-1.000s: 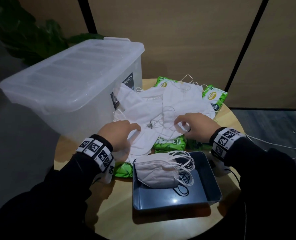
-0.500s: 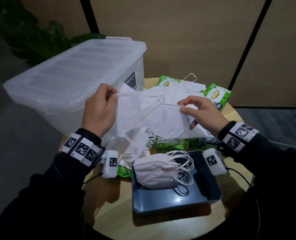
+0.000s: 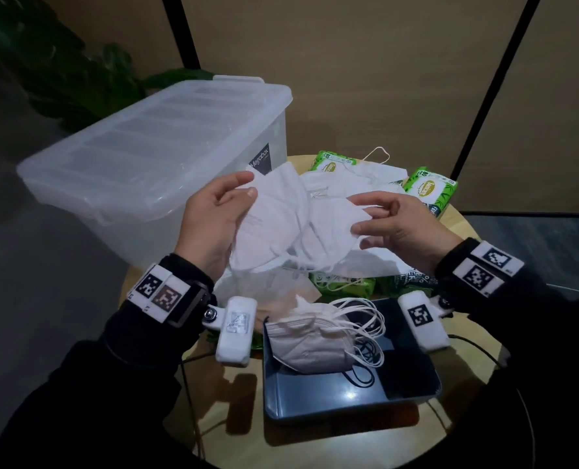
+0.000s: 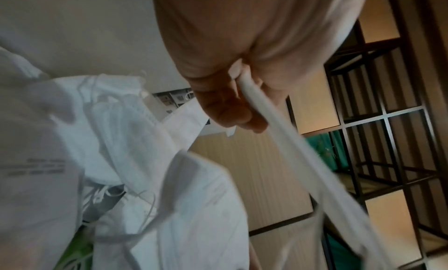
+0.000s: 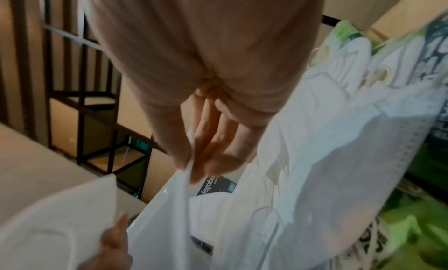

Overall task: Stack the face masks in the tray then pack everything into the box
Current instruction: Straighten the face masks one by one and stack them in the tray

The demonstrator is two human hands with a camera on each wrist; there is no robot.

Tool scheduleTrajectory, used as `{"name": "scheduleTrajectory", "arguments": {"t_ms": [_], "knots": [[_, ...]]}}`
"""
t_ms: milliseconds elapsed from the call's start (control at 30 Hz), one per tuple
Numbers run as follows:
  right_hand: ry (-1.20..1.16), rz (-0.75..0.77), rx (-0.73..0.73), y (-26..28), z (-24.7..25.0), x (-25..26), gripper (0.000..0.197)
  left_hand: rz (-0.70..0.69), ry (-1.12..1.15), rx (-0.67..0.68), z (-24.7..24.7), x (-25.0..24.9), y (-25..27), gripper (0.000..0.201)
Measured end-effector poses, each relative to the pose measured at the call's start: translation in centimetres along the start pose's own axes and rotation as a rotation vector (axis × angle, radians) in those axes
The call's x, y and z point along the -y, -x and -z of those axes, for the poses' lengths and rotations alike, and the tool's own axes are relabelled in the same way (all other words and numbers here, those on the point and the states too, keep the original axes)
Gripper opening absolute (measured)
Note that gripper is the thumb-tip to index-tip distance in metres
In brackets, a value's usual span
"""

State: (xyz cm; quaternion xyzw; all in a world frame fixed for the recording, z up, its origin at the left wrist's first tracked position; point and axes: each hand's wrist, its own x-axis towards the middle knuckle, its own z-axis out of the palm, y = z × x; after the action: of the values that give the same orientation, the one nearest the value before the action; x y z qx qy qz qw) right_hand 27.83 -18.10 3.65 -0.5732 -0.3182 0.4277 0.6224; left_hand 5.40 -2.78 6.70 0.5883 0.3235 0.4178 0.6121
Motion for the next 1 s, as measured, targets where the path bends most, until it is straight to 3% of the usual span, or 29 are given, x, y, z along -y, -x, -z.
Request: {"name": "scheduleTrajectory", "arguments": {"t_ms": [100,233,333,433,533,600,733,800,867,933,1000], "knots": [[-0.007,0.111,-0.121,0.0,-0.4,0.0,0.016,-0.105,-0.083,0.149,-1.0,-0.8,1.2,0.018],[-0.019,0.168,-0.122,0.4,-1.3,0.4,0.008,-0.354,-0.345,0.333,-2.8,0.0,3.1,0.013],[-0.078,0.177,-0.042,1.1,-2.6,0.5,0.011,-0.506,-0.534,0.204,-3.8,1.7,3.6,0.012],[-0.089,0.2,0.024,2.1,-4.2,0.3,0.009,-0.474,-0.539,0.054,-3.6,2.9,2.6,0.015],[-0.092,0.198,-0.006,2.5,-5.2,0.0,0.01,-0.364,-0.422,0.066,-3.2,3.1,1.9,0.014],[-0.112,0.146,0.01,2.7,-5.5,0.1,0.025,-0.363,-0.364,0.046,-3.3,2.9,2.0,0.01],[0.01,0.128,0.244,3.6,-5.9,-0.1,0.045,-0.337,-0.249,-0.059,-3.4,2.3,1.9,0.017],[0.154,0.192,0.207,3.8,-6.3,-0.9,0.051,-0.279,-0.215,-0.066,-3.7,2.0,2.1,0.026],[0.184,0.249,0.044,3.6,-6.7,-1.7,0.026,-0.22,-0.158,0.011,-4.0,1.7,2.5,0.02],[0.148,0.208,-0.061,3.3,-6.6,-1.8,0.003,-0.201,-0.153,0.117,-3.7,1.2,2.6,0.012],[0.145,0.134,-0.057,3.2,-6.1,-1.5,0.008,-0.225,-0.208,0.16,-2.9,0.9,2.1,0.007]]}}
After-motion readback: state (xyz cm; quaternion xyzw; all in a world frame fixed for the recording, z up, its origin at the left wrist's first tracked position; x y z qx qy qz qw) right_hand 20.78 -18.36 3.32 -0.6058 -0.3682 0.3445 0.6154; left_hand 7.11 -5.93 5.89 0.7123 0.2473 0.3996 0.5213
